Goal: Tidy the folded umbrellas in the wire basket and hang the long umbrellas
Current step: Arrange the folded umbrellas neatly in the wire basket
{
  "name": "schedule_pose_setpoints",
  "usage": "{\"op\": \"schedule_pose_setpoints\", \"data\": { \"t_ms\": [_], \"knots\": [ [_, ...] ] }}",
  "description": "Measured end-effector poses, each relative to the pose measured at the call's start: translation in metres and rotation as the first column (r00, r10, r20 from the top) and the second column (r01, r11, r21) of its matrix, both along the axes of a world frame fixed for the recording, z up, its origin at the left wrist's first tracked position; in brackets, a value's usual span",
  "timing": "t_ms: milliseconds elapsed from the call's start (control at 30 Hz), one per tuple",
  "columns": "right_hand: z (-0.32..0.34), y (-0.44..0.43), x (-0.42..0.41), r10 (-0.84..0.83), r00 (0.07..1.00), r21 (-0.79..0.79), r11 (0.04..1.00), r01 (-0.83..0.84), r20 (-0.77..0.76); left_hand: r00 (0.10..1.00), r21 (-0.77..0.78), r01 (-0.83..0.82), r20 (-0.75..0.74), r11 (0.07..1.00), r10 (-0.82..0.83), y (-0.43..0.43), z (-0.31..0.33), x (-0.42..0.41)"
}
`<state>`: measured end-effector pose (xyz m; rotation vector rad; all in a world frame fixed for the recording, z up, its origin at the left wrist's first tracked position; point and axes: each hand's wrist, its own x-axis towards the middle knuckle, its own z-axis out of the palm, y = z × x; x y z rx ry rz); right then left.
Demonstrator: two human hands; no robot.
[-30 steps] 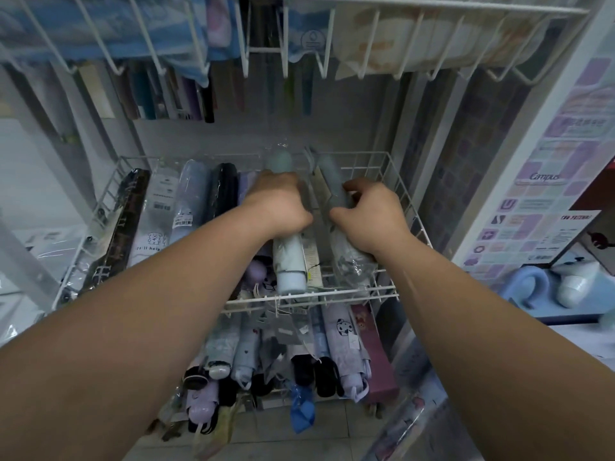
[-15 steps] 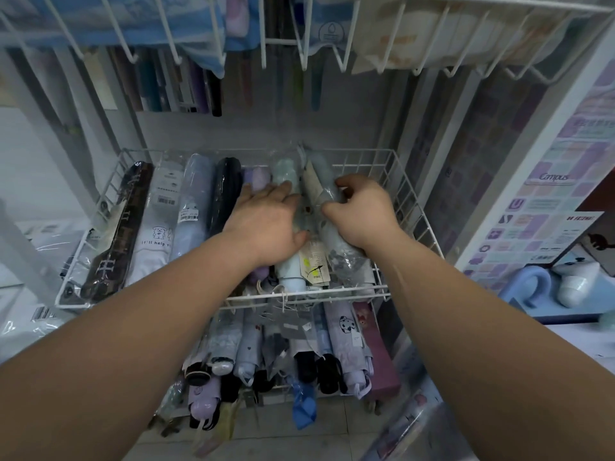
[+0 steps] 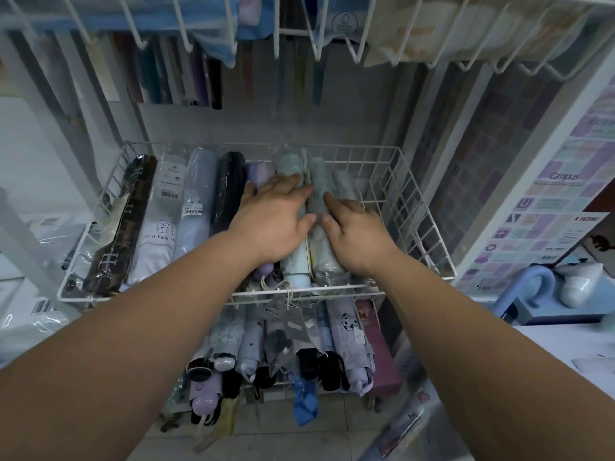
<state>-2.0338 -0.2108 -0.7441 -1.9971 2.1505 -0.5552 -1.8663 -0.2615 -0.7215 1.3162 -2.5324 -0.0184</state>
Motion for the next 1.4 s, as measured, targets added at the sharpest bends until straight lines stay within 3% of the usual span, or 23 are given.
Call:
{"op": "schedule_pose_setpoints", "data": {
  "t_ms": [100,200,300,400,500,667,1133,1400],
  "knots": [
    [0.003,0.001,-0.011,-0.011,1.0,0.079,0.997,0.012,-0.023,0.998,0.024,0.06,-0.011,0.998,-0.06,0.008,0.002,-0.015],
    [0.008,0.004,-0.019,0.044,0.995,0.031,0.998,-0.047,0.085,0.997,0.03,0.048,0.056,0.998,-0.05,0.01,-0.001,-0.023],
    [0.012,0.003,-0.031,-0.104,0.965,-0.028,0.993,0.114,0.239,0.994,0.033,0.01,0.11,0.999,-0.013,0.009,0.0,-0.025],
    [0.011,-0.002,-0.038,-0.257,0.942,0.128,0.964,0.234,0.216,0.989,0.024,0.012,0.147,1.0,-0.015,0.011,0.001,-0.029],
    [0.003,-0.007,-0.039,-0.267,0.936,0.226,0.95,0.216,0.229,0.988,0.021,0.01,0.152,1.0,-0.013,0.012,0.001,-0.031],
    [0.01,-0.012,-0.031,-0.105,0.934,0.151,0.987,0.055,0.341,0.995,-0.032,-0.012,0.103,0.999,0.015,0.013,-0.004,-0.034],
    [0.017,0.009,-0.02,-0.043,0.971,0.064,0.998,0.029,0.233,0.994,-0.022,-0.034,0.1,0.999,0.036,0.026,-0.008,-0.025],
    [0.023,0.036,-0.021,-0.033,0.978,0.035,0.999,0.026,0.207,0.998,0.003,-0.061,0.003,0.998,0.061,0.049,0.005,-0.025]
  ]
}}
